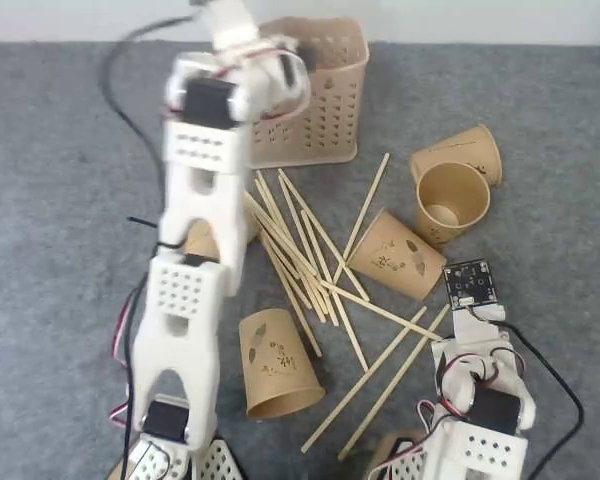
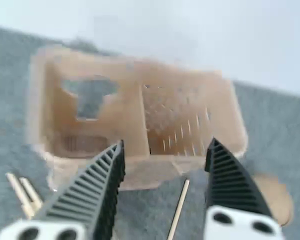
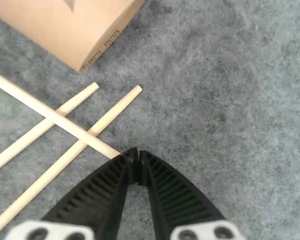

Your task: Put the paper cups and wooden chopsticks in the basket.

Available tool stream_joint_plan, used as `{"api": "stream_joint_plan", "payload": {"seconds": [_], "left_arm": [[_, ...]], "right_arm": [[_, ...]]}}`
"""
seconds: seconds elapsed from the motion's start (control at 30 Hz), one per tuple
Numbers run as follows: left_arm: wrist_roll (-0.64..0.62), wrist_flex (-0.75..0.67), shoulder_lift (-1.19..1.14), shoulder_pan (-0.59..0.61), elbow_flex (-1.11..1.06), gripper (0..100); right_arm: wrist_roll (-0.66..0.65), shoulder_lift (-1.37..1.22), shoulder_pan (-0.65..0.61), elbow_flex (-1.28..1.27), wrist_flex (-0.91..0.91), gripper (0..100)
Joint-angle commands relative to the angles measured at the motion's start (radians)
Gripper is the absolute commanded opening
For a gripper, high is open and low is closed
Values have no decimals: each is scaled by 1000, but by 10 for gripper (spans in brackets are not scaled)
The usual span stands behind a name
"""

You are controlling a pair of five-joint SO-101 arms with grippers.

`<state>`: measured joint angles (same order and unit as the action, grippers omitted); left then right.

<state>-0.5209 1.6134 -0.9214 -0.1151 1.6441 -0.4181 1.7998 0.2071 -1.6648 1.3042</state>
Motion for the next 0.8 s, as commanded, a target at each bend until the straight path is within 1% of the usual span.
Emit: {"api": "stream_joint_plan", "payload": {"seconds": [0.0, 0.1, 0.17, 0.23, 0.3, 0.4, 0.57, 0.7, 0.77], "left_arm": [[-9, 68, 247, 94, 33, 258], [17, 141, 315, 175, 33, 258], [61, 143, 315, 218, 7, 258], [104, 135, 299, 236, -71, 258], [130, 112, 275, 238, -156, 258], [132, 43, 233, 236, -228, 257], [132, -41, 144, 226, -239, 257], [133, -46, 64, 209, -239, 252], [138, -46, 32, 195, -237, 222]], "right_arm": [[-8, 16, 16, 6, -4, 8], [-8, 16, 16, 6, -4, 8], [-8, 16, 16, 6, -4, 8], [-8, 16, 16, 6, -4, 8], [-8, 16, 16, 6, -4, 8], [-8, 16, 16, 6, -4, 8], [-8, 16, 18, 6, -4, 8], [-8, 16, 18, 6, -4, 8], [-8, 16, 18, 6, -4, 8]]}}
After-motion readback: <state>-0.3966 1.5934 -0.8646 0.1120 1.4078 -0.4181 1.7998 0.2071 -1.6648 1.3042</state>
